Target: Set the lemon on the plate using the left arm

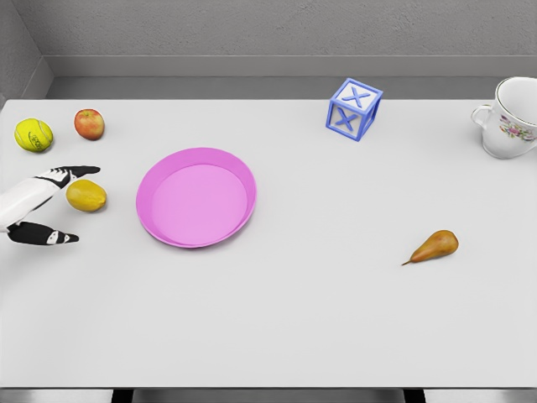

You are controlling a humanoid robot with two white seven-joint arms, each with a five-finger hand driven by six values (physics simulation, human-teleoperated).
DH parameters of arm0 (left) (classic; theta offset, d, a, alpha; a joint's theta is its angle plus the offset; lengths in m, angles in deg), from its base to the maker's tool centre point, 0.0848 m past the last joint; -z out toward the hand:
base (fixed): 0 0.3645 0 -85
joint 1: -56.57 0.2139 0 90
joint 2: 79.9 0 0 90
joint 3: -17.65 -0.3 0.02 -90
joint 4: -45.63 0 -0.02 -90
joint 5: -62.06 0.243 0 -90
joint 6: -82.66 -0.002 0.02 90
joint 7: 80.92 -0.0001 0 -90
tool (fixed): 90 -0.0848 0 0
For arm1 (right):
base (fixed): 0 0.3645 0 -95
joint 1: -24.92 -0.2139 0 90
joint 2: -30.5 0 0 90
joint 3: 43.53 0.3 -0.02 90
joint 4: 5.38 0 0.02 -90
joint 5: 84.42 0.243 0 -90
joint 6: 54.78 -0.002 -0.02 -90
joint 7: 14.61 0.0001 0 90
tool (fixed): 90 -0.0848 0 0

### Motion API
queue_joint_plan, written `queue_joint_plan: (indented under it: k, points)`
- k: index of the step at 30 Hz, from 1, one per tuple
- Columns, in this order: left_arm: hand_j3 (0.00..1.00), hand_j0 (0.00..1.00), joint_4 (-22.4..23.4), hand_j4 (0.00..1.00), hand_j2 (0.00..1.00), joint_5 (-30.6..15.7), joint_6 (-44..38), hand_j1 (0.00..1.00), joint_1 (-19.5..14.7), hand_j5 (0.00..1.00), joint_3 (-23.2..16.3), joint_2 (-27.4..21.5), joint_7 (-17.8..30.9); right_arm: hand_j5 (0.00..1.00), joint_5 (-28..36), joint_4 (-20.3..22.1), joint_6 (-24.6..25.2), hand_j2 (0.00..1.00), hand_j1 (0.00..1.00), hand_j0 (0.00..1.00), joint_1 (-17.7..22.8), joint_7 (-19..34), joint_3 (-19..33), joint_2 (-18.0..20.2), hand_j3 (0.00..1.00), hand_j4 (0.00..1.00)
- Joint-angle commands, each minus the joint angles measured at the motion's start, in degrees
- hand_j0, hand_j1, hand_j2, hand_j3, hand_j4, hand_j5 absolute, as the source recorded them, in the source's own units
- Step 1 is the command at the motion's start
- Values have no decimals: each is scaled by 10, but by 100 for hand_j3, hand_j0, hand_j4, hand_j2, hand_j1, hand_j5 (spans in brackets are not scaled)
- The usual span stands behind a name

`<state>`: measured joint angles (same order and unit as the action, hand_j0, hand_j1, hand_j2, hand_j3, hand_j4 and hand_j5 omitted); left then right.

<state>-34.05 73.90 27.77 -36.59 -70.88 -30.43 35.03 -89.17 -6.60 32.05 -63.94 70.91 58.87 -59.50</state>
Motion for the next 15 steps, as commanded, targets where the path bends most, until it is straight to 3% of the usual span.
queue_joint_plan:
  k: [1, 8, 11, 15]
  points:
    - [100, 100, 0, 100, 100, -3, -1, 100, 0, 100, 0, 1, 0, 100, 0, 0, 0, 100, 100, 100, 0, 0, 1, 0, 100, 100]
    - [100, 100, 0, 100, 100, 28, -1, 100, -4, 100, 4, 11, 1, 100, 0, 0, 0, 100, 100, 100, 0, 0, -1, 0, 100, 100]
    - [100, 100, 2, 100, 100, 33, -1, 100, -11, 100, 6, 7, 55, 100, 0, 0, 0, 100, 100, 100, 0, 0, -1, 0, 100, 100]
    - [100, 100, 10, 100, 100, 98, -1, 100, -42, 100, -2, 3, 63, 100, 0, 0, 0, 100, 100, 100, 0, 1, -1, 0, 100, 100]
